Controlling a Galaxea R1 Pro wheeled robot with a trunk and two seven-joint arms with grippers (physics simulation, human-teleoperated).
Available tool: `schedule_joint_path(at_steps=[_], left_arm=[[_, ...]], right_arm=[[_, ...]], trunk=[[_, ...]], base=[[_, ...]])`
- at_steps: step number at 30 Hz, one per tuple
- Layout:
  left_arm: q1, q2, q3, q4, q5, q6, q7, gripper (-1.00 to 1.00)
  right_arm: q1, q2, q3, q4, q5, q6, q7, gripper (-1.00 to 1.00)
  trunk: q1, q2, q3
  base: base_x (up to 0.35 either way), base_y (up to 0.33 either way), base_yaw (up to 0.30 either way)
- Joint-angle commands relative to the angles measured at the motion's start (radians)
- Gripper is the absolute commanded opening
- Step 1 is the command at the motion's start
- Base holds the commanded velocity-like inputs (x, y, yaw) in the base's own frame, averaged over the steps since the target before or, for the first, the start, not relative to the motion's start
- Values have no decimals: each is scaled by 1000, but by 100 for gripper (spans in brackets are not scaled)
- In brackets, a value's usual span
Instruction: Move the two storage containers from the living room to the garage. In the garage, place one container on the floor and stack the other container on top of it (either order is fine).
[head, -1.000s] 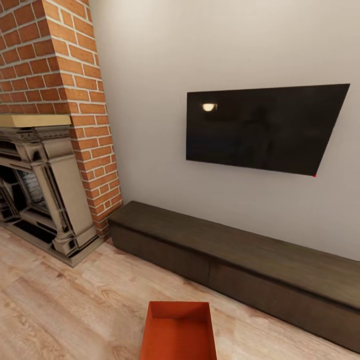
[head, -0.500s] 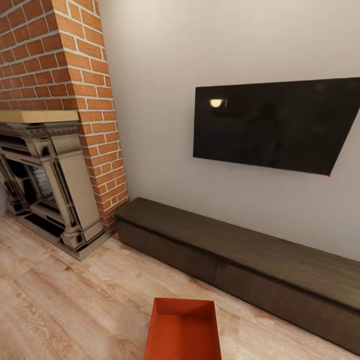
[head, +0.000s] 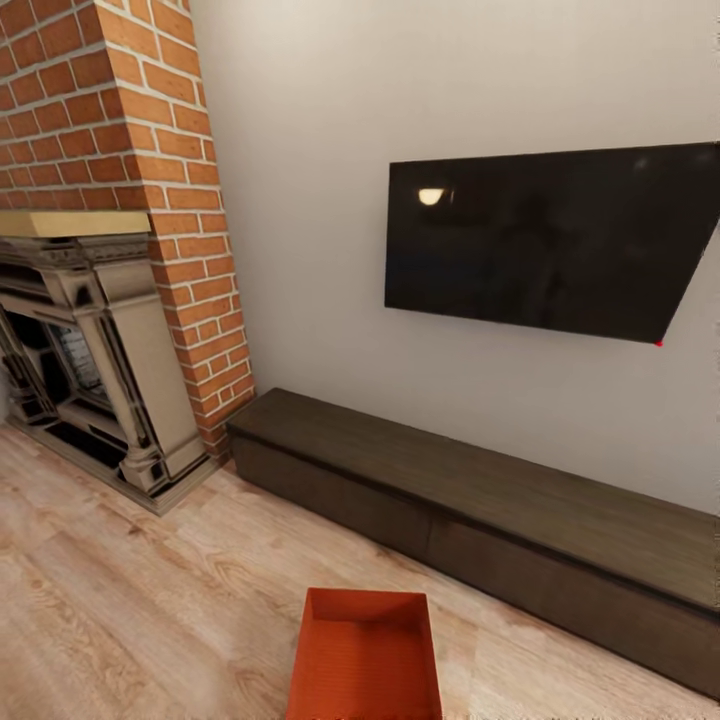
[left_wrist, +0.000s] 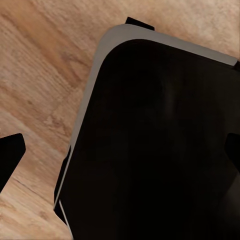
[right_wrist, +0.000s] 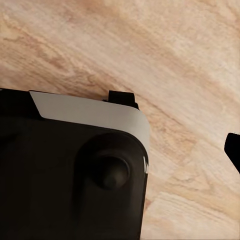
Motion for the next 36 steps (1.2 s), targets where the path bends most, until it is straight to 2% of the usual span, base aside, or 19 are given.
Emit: schedule_joint_path(at_steps=[1, 15, 18, 26, 36], left_arm=[[0, 0, 4, -1, 2, -1, 1, 100], [0, 0, 4, -1, 2, -1, 1, 100], [0, 0, 4, -1, 3, -1, 1, 100], [0, 0, 4, -1, 3, -1, 1, 100], [0, 0, 4, -1, 3, -1, 1, 100]], right_arm=[[-1, 1, 8, 3, -4, -5, -3, 100], [-1, 2, 9, 3, -7, -2, -2, 100], [-1, 0, 8, 3, -7, -2, 10, 100], [-1, -1, 8, 3, -8, -1, 96, 100], [-1, 2, 7, 3, -11, 0, 102, 100]], trunk=[[0, 0, -3], [0, 0, -14], [0, 0, -17], [0, 0, -27], [0, 0, -42]], base=[[0, 0, -130], [0, 0, -50], [0, 0, 74], [0, 0, 112], [0, 0, 85]])
